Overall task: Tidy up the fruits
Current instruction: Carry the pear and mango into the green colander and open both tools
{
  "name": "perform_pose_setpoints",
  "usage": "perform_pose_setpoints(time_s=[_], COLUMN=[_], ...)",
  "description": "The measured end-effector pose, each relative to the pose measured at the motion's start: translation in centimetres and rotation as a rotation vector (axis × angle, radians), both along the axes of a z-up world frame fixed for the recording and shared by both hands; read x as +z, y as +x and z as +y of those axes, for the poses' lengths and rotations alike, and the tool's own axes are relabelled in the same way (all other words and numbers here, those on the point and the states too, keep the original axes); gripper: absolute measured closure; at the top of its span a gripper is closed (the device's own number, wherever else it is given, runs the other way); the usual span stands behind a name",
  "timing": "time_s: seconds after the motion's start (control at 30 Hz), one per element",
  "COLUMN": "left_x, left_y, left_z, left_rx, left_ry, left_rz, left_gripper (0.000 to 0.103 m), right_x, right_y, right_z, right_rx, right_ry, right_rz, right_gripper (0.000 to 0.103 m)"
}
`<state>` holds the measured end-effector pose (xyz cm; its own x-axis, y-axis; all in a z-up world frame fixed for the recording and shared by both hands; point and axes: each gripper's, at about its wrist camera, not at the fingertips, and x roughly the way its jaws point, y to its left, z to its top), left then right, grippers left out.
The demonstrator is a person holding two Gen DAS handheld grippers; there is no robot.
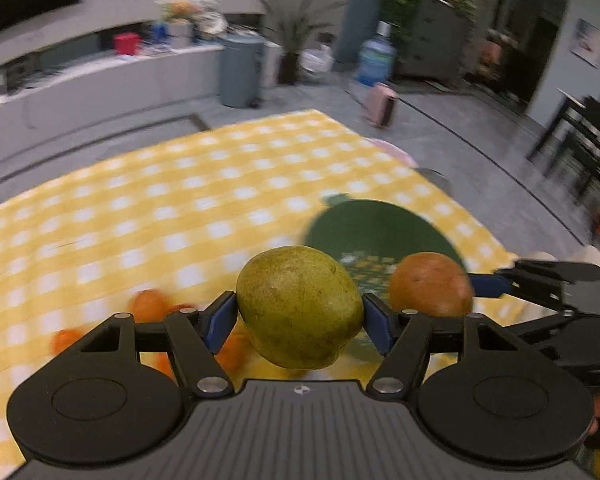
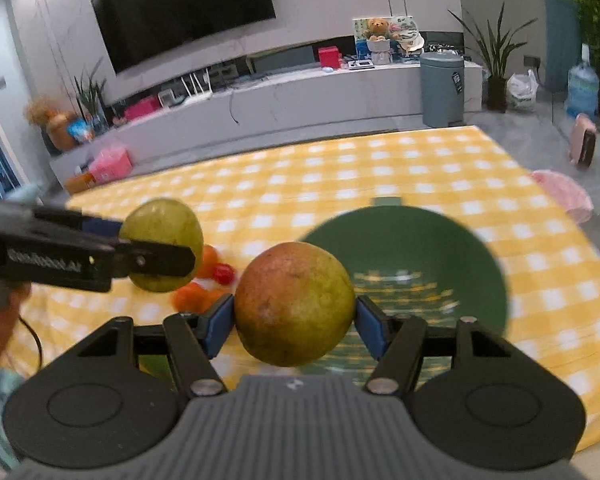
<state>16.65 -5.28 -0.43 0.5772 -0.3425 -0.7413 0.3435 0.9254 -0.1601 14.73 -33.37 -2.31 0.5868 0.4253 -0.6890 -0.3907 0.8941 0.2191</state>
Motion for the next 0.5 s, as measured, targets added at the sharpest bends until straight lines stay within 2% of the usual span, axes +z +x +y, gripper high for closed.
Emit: perform_pose_setpoints(time_s=[0.13,0.23,0.4,0.5], left_x=[-0.8,-1.6,-2.8,-3.5], left_y=[1.6,2.5,3.8,4.5], left_z=[-4.0,-6.4,-8.9,-9.9], left_rx=[-0.1,-0.158,-0.235,-0.278], left_ry=[0.023,0.051,0.146,0.198], left_rz=[0.045,0.087,0.134,0.177], left_gripper=[0.026,0.026,0.026,0.026], right_x=[-1.1,-2.5,-4.2,-5.2], right_y=[1.6,3.6,6.6,7.9], right_z=[-1.9,-3.3,-3.9,-3.7], right_rx=[0.056,0.073,0.146,0.202], right_ry=[-0.07,-0.072,-0.145,-0.155], right_rz=[0.032,0.104,0.165,0.21], right_gripper=[0.041,0.041,0.041,0.041])
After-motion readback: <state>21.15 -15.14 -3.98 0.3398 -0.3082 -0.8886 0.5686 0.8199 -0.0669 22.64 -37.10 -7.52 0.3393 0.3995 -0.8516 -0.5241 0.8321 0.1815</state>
